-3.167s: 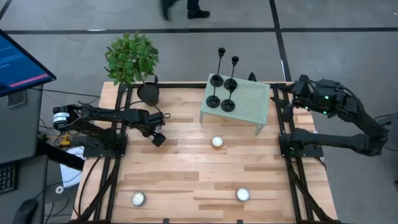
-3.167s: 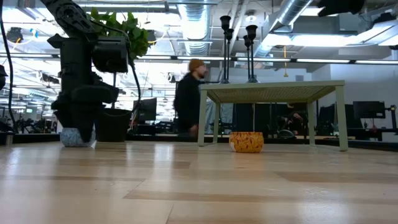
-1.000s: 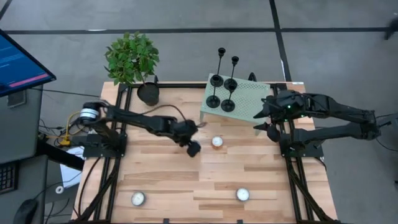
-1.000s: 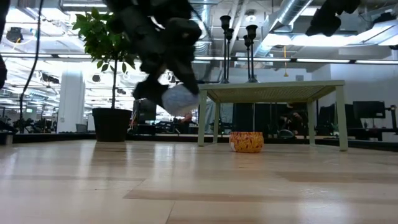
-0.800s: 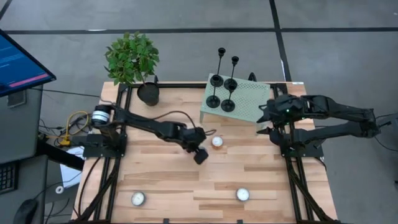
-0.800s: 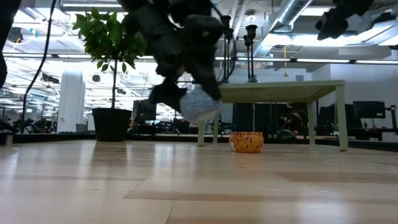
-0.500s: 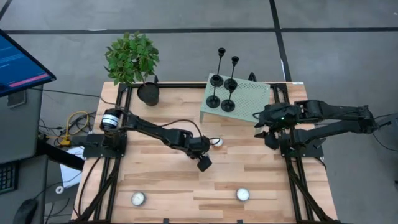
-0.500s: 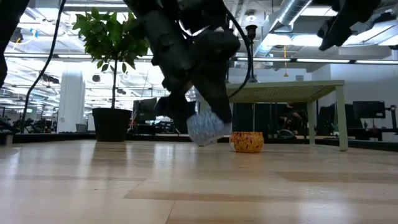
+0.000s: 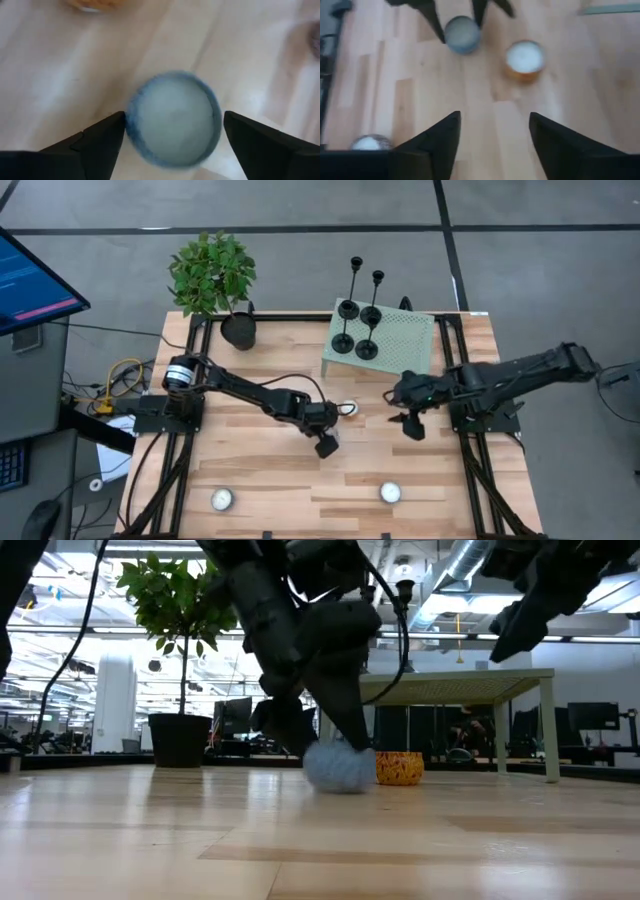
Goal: Pick & Place candle stick holders
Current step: Move the blue scented candle to the center of the table, then put the orange scented candle on the shelf
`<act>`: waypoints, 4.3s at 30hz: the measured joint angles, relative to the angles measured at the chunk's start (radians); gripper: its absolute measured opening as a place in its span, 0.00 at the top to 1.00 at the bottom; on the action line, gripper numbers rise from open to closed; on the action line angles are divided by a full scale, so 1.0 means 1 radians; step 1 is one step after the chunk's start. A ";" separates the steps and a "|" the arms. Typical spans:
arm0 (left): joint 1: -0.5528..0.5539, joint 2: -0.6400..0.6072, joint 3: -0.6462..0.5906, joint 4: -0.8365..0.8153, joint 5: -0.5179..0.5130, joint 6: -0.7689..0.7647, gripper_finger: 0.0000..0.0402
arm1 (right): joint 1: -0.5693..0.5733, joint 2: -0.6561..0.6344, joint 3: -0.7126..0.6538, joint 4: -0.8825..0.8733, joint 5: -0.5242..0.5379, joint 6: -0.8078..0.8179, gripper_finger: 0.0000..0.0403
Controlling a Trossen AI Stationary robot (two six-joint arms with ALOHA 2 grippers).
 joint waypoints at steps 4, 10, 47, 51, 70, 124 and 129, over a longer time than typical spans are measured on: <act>0.008 -0.005 0.000 0.005 0.112 0.018 0.11 | 0.021 0.087 -0.003 0.084 -0.060 -0.013 0.30; 0.010 -0.063 0.000 -0.016 0.152 -0.042 0.09 | 0.013 0.195 0.000 0.186 0.002 -0.050 0.19; -0.276 -0.669 -0.002 -0.258 -0.537 -0.109 0.12 | -0.207 0.860 0.460 0.028 -0.053 -0.481 0.18; -0.279 -0.670 -0.002 -0.257 -0.535 -0.109 0.12 | -0.211 0.904 0.458 0.028 -0.056 -0.477 0.18; -0.282 -0.670 -0.001 -0.269 -0.531 -0.113 0.12 | -0.194 0.949 0.464 0.011 -0.051 -0.430 0.30; -0.282 -0.670 0.000 -0.272 -0.543 -0.144 0.12 | -0.962 0.489 0.668 -0.515 -0.012 -0.726 0.28; -0.282 -0.670 0.000 -0.272 -0.543 -0.144 0.12 | -0.998 0.508 0.694 -0.514 -0.078 -0.747 0.28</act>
